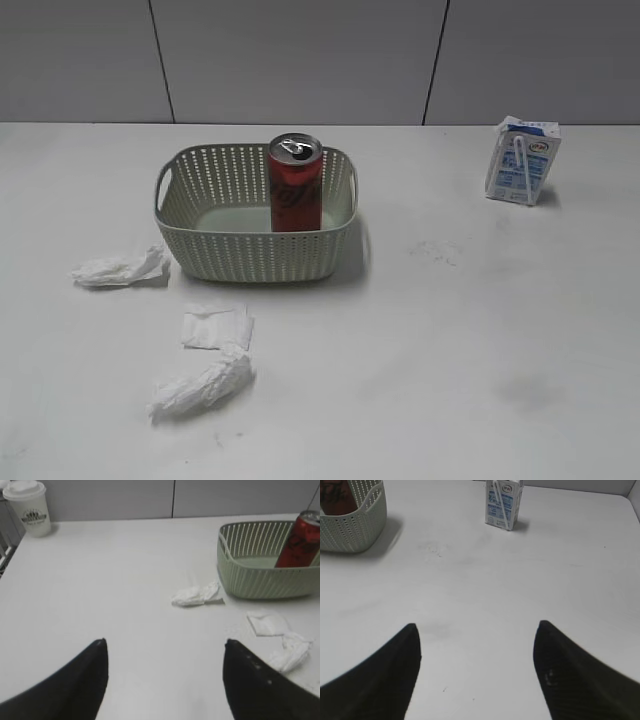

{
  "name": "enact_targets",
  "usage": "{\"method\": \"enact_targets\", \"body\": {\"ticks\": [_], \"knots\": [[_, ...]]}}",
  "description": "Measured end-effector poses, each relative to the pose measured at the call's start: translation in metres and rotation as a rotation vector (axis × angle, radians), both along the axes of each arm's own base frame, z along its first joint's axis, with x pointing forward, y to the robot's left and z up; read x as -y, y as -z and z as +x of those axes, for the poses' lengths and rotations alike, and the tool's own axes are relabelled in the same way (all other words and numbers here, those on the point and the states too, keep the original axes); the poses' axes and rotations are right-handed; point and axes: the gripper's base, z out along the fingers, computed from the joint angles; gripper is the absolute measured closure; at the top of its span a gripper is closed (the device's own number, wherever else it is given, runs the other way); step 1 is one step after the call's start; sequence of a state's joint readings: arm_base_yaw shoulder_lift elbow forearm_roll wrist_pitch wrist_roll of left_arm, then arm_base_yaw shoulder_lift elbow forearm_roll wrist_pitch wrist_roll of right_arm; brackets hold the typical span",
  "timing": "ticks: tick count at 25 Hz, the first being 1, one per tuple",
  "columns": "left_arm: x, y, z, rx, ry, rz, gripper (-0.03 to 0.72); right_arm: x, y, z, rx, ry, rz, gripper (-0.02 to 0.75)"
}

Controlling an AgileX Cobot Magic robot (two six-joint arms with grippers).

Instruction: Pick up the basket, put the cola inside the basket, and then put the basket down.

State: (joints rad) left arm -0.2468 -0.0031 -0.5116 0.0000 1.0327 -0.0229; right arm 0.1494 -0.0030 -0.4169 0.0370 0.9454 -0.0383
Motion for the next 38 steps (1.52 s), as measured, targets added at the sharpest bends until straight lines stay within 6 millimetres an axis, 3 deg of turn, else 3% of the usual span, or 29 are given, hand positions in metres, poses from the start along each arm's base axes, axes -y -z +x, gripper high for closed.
{"method": "enact_targets", "body": {"ticks": [12,25,38], "knots": [[0.0,0.0021,-0.0002,-0.013,-0.004,0.004,0.146,0.0001,0.0001,0.0,-0.001,0.0,-0.002,0.207],[0.0011,0.0021,-0.0003,-0.013,-0.203,0.003,0.146,0.0001,0.0001,0.0,-0.001,0.0,-0.002,0.207],[0.0012,0.0021,-0.0003,-0.013,-0.214,0.004,0.146,0.0001,0.0,0.0,0.0,0.001,-0.003,0.207]]}}
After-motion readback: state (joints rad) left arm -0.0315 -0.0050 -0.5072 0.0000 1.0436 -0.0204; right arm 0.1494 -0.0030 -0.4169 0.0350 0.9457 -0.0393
